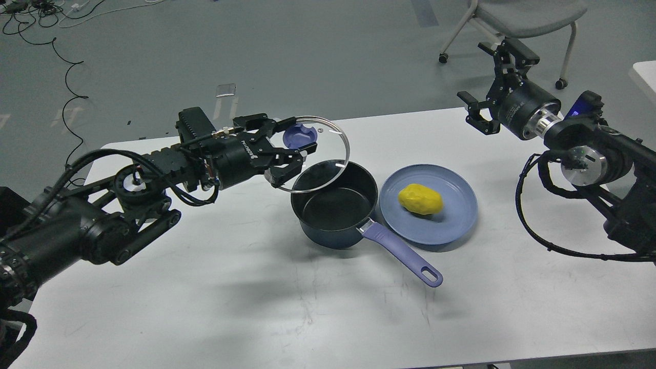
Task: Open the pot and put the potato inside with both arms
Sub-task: 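Lift the glass lid off the saucepan and carry it away from the pot, then lower the lid onto the table and release it with the left gripper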
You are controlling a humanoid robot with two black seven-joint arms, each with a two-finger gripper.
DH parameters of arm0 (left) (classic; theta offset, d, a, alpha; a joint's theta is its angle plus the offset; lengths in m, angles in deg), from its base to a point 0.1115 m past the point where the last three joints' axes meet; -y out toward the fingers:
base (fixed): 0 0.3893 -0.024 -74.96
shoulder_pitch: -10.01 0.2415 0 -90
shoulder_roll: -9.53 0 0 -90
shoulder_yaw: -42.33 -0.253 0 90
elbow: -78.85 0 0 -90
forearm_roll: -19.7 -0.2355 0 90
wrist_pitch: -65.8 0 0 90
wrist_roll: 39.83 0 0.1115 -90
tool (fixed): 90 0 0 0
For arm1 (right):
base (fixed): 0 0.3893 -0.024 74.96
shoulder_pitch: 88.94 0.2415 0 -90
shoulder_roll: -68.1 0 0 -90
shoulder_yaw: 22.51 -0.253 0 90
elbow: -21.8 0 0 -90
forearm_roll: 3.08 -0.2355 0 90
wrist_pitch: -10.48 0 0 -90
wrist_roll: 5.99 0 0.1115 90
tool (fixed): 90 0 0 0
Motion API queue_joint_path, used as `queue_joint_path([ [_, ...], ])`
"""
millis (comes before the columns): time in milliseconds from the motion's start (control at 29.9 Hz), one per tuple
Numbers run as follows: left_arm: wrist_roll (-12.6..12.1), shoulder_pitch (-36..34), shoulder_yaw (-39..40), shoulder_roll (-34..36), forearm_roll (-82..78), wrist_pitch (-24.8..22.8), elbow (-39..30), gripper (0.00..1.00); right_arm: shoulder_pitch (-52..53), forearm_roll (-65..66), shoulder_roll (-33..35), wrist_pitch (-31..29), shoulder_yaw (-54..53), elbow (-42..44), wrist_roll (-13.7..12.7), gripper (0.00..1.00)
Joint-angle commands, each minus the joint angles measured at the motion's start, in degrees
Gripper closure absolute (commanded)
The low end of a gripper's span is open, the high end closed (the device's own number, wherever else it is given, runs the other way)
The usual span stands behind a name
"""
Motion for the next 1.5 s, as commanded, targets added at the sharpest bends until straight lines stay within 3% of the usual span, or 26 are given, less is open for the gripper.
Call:
queue_joint_path([
  [0, 0.0, 0.6, -1.1, 4.3, 1.6, 0.0, 0.2, 0.36, 0.0, 0.0, -0.3, 0.0, 0.1, 0.1, 0.0, 0.0],
  [468, 0.0, 10.2, -2.1, 13.0, 6.3, 0.9, 1.1, 0.36, -0.1, 0.0, -0.5, 0.0, 1.1, 0.9, 0.1, 0.0],
  [802, 0.0, 16.6, -2.0, 11.6, 12.1, 3.6, 6.3, 0.35, -0.1, 0.0, -0.6, 0.0, 1.7, 0.9, 0.1, 0.0],
  [1170, 0.0, 19.0, -2.1, 7.8, 13.2, 6.6, 11.0, 0.35, 0.0, 0.0, -0.4, 0.0, 2.5, 0.8, 0.1, 0.0],
  [1271, 0.0, 19.3, -2.1, 7.5, 13.2, 6.6, 11.1, 0.32, 0.0, 0.0, -0.3, 0.1, 2.6, 0.8, 0.1, 0.0],
  [1304, 0.0, 19.3, -2.1, 7.4, 13.2, 6.7, 11.1, 0.26, 0.0, 0.0, -0.3, 0.1, 2.5, 0.8, 0.1, 0.0],
  [1471, 0.0, 20.1, -2.0, 6.7, 14.2, 6.7, 11.1, 0.23, 0.0, 0.0, -0.4, 0.4, 2.4, 0.8, 0.1, 0.0],
])
